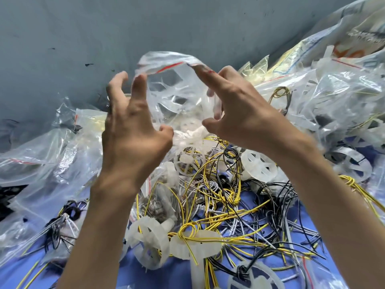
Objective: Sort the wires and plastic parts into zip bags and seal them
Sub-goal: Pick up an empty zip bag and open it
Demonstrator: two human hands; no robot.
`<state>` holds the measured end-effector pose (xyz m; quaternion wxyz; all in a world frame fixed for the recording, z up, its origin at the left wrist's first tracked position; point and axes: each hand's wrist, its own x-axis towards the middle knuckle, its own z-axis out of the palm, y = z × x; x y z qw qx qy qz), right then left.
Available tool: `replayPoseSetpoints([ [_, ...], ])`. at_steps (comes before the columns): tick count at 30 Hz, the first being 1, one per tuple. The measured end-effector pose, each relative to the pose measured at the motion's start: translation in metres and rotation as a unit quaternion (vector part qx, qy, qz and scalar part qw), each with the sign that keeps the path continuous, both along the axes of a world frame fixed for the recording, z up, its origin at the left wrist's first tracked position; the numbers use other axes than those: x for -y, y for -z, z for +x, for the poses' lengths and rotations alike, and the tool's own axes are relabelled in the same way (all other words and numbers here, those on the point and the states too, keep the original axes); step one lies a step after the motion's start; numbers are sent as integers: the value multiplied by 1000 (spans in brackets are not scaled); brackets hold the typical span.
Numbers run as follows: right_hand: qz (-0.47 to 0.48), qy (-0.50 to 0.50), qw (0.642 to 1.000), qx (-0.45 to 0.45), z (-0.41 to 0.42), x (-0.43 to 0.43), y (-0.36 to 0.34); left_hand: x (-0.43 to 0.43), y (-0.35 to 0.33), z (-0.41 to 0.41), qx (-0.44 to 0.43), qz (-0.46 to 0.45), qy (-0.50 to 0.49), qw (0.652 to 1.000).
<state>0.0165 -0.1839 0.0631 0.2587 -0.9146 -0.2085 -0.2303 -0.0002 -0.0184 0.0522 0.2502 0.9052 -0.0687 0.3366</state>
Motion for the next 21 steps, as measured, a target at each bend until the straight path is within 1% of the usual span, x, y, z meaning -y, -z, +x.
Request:
replayPoseSetpoints([
  [2, -5, -1, 1000, -3, 0, -4, 2, 8, 1, -4, -8, 21, -13, 1000],
  [4, -29, -3, 999, -22, 1, -3, 5, 11, 3, -5, -45, 59, -25, 997],
  [6, -99, -9, 993, -68, 2, 4, 7, 7, 4, -3, -114, 111, -36, 987],
  [7, -140, -17, 986, -92, 2, 8, 8, 5, 3, -4, -157, 120, -29, 980],
  [9, -188, -33, 975, -113, 2, 12, 9, 3, -1, -4, -240, 86, 27, 967],
  [11, -192, -42, 976, -92, 5, 13, 9, 5, -4, -4, -272, 28, 85, 958],
  [13, -191, -43, 978, -68, 6, 10, 10, 9, -8, -7, -272, 1, 116, 955],
  [16, -199, -41, 977, -61, 6, 7, 12, 10, -11, -12, -265, -29, 144, 953],
  [18, -188, -42, 980, -55, 7, 7, 13, 8, -13, -15, -214, -23, 132, 968],
  [20, -163, -39, 985, -40, 6, 7, 11, 4, -13, -16, -131, 20, 70, 989],
  [21, -151, -38, 987, -32, 5, 6, 11, 4, -13, -16, -97, 38, 32, 994],
])
